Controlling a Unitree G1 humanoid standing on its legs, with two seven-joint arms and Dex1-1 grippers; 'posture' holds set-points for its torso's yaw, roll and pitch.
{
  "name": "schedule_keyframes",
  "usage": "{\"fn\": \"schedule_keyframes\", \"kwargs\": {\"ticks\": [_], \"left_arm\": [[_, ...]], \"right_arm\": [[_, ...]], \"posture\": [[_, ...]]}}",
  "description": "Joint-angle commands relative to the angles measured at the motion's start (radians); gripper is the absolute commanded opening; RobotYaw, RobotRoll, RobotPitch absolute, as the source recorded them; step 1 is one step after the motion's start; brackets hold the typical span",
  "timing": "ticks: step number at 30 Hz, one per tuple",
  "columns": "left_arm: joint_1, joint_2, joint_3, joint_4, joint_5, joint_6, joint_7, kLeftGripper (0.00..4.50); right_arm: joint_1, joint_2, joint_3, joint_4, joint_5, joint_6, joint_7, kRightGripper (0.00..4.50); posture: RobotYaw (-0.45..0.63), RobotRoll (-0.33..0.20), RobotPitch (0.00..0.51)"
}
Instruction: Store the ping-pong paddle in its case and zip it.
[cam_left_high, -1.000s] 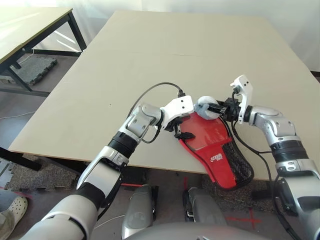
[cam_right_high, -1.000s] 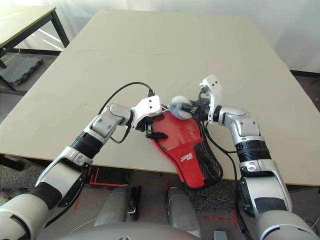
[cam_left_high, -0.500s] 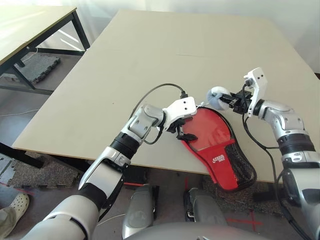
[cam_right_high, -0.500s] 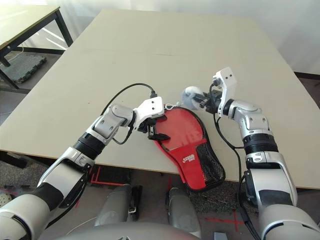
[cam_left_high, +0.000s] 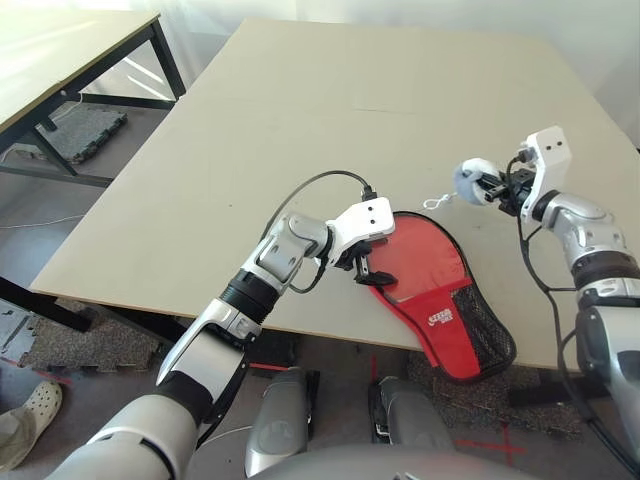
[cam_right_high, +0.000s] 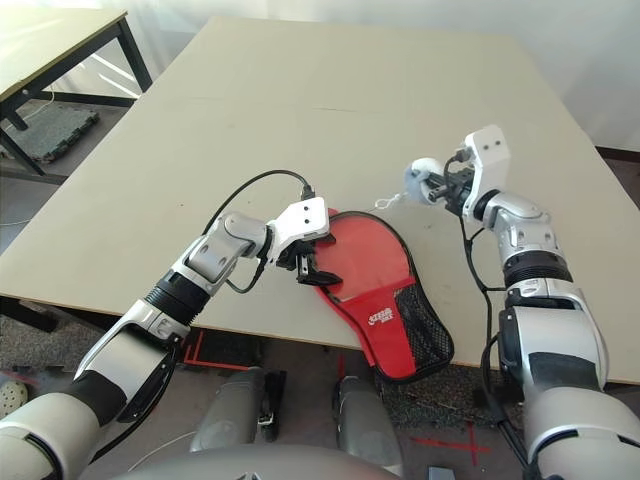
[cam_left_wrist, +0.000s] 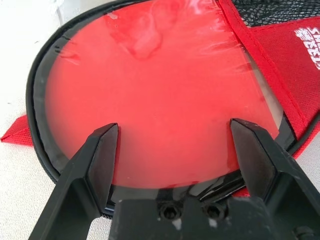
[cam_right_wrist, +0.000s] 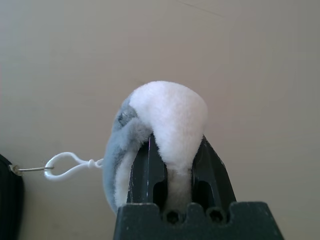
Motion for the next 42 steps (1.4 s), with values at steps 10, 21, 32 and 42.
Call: {"fn": "schedule_keyframes", "kwargs": {"ticks": [10, 21, 32, 42], "left_arm": [[0.010, 0.006, -0.042, 0.040, 0.015, -0.005, -0.023, 4.50], [-0.003, -0.019, -0.060, 0.068, 0.024, -0.035, -0.028, 4.50], [-0.025, -0.034, -0.057, 0.095, 0.020, -0.045, -0.022, 4.50], [-0.029, -0.039, -0.051, 0.102, 0.020, -0.044, -0.013, 4.50]], "right_arm": [[0.384, -0.167, -0.079, -0.379, 0.109, 0.260, 0.246, 0.22], [0.748, -0.275, -0.104, -0.826, 0.321, 0.670, 0.444, 0.22], [0.897, -0.330, -0.090, -0.995, 0.394, 0.821, 0.481, 0.22], [1.015, -0.417, -0.049, -1.013, 0.362, 0.818, 0.529, 0.22]], "posture": [[0.03, 0.000, 0.091], [0.01, 0.000, 0.086], [0.01, 0.000, 0.088], [0.02, 0.000, 0.091]]}}
